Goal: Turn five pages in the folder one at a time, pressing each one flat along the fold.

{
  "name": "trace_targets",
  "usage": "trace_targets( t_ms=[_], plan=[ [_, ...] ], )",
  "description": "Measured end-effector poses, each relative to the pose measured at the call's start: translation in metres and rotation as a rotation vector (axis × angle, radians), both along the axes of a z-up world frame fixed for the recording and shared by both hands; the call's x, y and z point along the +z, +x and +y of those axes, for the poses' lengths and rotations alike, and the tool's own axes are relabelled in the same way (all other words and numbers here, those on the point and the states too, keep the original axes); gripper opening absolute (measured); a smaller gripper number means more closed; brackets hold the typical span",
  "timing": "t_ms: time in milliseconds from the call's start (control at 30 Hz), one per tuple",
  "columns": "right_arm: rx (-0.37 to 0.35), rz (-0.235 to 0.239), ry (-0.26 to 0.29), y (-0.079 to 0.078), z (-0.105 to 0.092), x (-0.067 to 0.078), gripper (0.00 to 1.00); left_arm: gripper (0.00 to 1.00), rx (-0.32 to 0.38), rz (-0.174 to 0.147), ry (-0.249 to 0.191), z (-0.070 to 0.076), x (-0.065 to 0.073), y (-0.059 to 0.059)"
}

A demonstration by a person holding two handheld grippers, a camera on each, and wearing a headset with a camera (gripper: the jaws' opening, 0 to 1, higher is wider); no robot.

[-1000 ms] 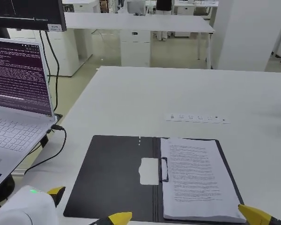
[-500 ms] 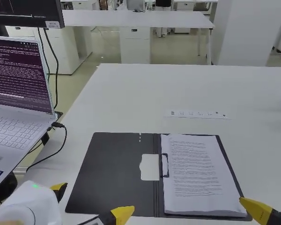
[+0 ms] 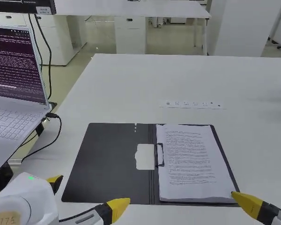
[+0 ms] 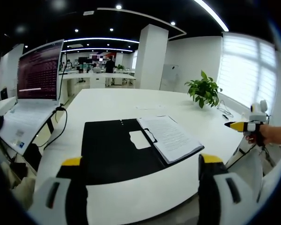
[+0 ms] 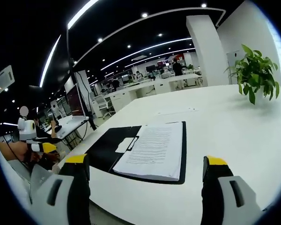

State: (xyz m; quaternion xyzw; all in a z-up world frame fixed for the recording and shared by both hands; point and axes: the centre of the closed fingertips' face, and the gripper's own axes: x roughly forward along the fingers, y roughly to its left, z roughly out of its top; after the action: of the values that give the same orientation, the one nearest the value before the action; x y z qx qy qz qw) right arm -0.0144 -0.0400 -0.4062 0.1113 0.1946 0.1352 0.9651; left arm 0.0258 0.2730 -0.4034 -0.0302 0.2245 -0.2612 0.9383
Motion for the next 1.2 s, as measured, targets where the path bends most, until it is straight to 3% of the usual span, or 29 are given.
trace_targets(
  t_ms=[700,1200],
  plan=[
    [0.011,0.048,-0.046,-0.002,-0.005,-0.016,1.00,0.99,-0.034,0.021,0.031,-0.010,-0.008,0.005],
    [-0.016,0.072,-0.057,-0.001,-0.017,-0.024,1.00,0.99,-0.089,0.041,0.050,-0.029,-0.018,0.015]
  ],
)
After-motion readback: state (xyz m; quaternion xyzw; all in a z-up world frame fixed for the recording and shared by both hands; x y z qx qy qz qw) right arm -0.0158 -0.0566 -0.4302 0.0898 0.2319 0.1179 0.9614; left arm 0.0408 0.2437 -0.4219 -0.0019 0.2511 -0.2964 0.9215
